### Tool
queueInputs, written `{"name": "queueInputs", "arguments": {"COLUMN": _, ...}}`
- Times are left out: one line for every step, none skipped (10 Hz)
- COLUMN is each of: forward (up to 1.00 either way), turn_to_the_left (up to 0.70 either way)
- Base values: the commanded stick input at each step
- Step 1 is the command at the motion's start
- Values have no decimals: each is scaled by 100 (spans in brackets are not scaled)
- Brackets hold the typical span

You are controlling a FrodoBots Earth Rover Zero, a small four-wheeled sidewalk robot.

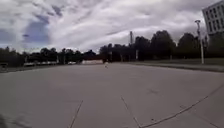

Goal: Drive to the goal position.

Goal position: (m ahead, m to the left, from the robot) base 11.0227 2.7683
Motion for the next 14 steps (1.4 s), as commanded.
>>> {"name": "queueInputs", "arguments": {"forward": 70, "turn_to_the_left": 1}}
{"name": "queueInputs", "arguments": {"forward": 70, "turn_to_the_left": 1}}
{"name": "queueInputs", "arguments": {"forward": 70, "turn_to_the_left": 1}}
{"name": "queueInputs", "arguments": {"forward": 70, "turn_to_the_left": 9}}
{"name": "queueInputs", "arguments": {"forward": 70, "turn_to_the_left": 36}}
{"name": "queueInputs", "arguments": {"forward": 70, "turn_to_the_left": 36}}
{"name": "queueInputs", "arguments": {"forward": 70, "turn_to_the_left": 36}}
{"name": "queueInputs", "arguments": {"forward": 70, "turn_to_the_left": 17}}
{"name": "queueInputs", "arguments": {"forward": 70, "turn_to_the_left": 1}}
{"name": "queueInputs", "arguments": {"forward": 70, "turn_to_the_left": 1}}
{"name": "queueInputs", "arguments": {"forward": 70, "turn_to_the_left": 1}}
{"name": "queueInputs", "arguments": {"forward": 70, "turn_to_the_left": 1}}
{"name": "queueInputs", "arguments": {"forward": 70, "turn_to_the_left": 1}}
{"name": "queueInputs", "arguments": {"forward": 70, "turn_to_the_left": 1}}
